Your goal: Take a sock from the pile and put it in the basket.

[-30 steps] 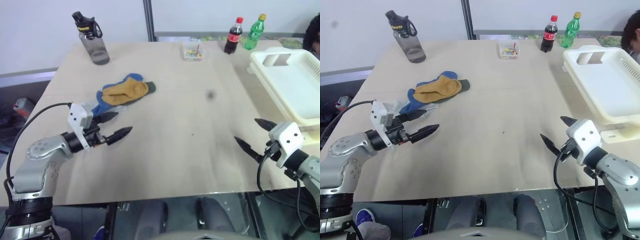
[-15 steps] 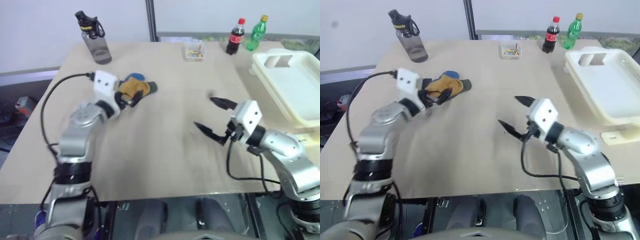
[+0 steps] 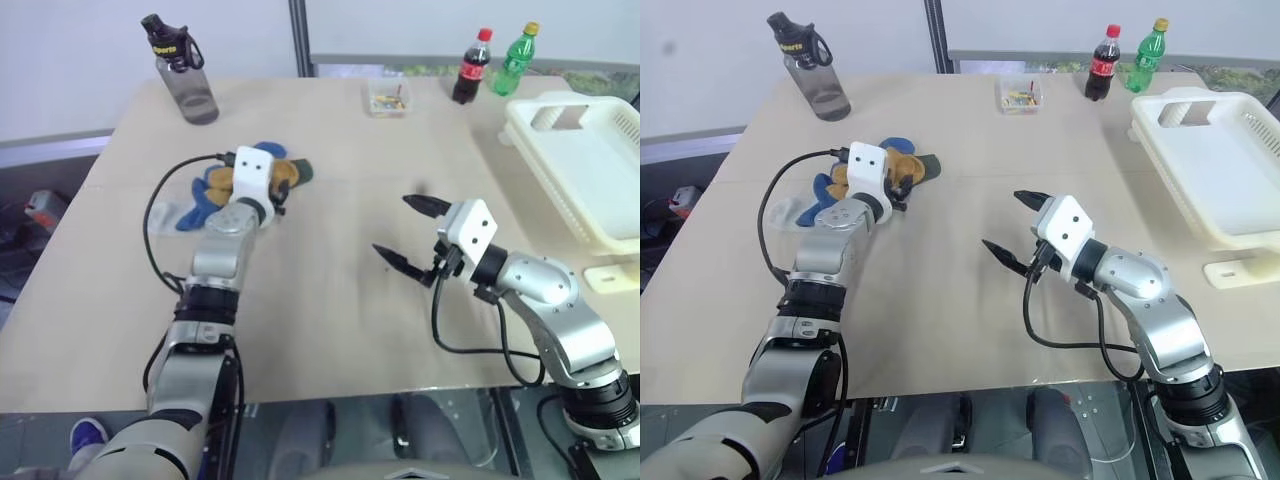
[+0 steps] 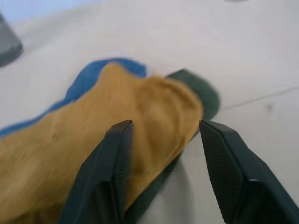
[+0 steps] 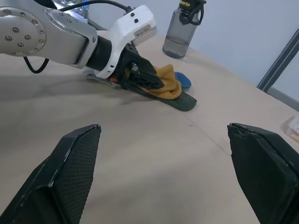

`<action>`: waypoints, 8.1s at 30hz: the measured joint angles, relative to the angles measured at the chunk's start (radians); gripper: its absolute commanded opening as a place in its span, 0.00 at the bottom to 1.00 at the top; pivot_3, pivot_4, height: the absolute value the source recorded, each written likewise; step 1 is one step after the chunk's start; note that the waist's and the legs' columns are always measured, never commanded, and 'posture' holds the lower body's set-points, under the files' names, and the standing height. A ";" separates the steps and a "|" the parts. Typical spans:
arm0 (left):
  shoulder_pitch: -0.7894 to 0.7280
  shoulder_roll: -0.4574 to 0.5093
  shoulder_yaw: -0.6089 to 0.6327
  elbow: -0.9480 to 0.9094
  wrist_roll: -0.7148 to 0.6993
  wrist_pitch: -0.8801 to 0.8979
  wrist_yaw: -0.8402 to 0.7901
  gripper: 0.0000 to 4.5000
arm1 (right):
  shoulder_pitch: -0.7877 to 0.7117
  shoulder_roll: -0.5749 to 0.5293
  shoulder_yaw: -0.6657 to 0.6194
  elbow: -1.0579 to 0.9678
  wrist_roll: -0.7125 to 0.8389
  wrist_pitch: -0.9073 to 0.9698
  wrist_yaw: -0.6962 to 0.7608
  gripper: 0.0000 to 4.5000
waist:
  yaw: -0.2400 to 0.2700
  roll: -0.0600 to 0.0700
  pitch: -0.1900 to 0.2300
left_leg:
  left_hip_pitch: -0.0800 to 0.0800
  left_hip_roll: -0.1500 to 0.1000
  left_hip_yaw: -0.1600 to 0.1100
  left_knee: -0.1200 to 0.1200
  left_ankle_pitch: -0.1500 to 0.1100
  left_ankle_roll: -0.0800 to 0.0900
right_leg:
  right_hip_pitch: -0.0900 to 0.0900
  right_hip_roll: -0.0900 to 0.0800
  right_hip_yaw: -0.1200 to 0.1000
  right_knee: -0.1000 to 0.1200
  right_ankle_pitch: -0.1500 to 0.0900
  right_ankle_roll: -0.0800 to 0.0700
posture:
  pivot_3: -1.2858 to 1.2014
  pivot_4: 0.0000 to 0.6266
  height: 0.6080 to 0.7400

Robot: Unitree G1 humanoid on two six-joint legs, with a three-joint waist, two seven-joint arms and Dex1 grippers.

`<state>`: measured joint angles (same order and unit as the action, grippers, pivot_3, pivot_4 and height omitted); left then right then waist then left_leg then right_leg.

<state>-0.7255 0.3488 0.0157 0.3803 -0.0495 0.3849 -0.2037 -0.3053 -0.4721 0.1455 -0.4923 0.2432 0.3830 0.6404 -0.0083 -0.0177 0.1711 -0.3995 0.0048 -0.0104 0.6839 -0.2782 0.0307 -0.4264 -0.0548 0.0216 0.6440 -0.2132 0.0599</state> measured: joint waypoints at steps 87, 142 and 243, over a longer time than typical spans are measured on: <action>0.050 0.055 0.063 -0.102 -0.106 0.118 -0.200 0.01 | 0.082 -0.021 -0.047 -0.052 -0.001 0.021 -0.066 1.00 | -0.005 0.000 0.000 | 0.001 0.000 0.000 0.002 0.001 -0.001 | 0.000 0.000 0.001 0.003 0.000 0.000 | 0.52 0.24 1.00; 0.229 0.066 -0.207 -0.423 -0.366 0.543 -0.587 0.00 | 0.315 -0.194 -0.028 -0.123 0.034 0.410 -0.138 0.00 | -0.007 0.002 -0.003 | 0.014 0.002 0.000 0.000 -0.002 0.004 | 0.014 0.002 0.002 -0.002 -0.001 0.000 | 0.52 0.24 1.00; 0.340 0.071 -0.290 -0.478 -0.306 0.287 -0.683 0.15 | 0.500 -0.228 -0.191 -0.139 0.041 0.322 -0.137 0.16 | 0.008 0.001 -0.002 | 0.010 0.001 0.000 0.002 -0.003 0.005 | 0.011 0.001 -0.001 -0.002 -0.002 -0.001 | 0.52 0.24 1.00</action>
<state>-0.3852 0.4197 -0.2747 -0.0974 -0.3551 0.6721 -0.8867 0.1943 -0.6997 -0.0457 -0.6309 0.2844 0.7049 0.5034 0.0002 -0.0164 0.1688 -0.3899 0.0063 -0.0108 0.6861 -0.2809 0.0355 -0.4151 -0.0535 0.0206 0.6418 -0.2147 0.0592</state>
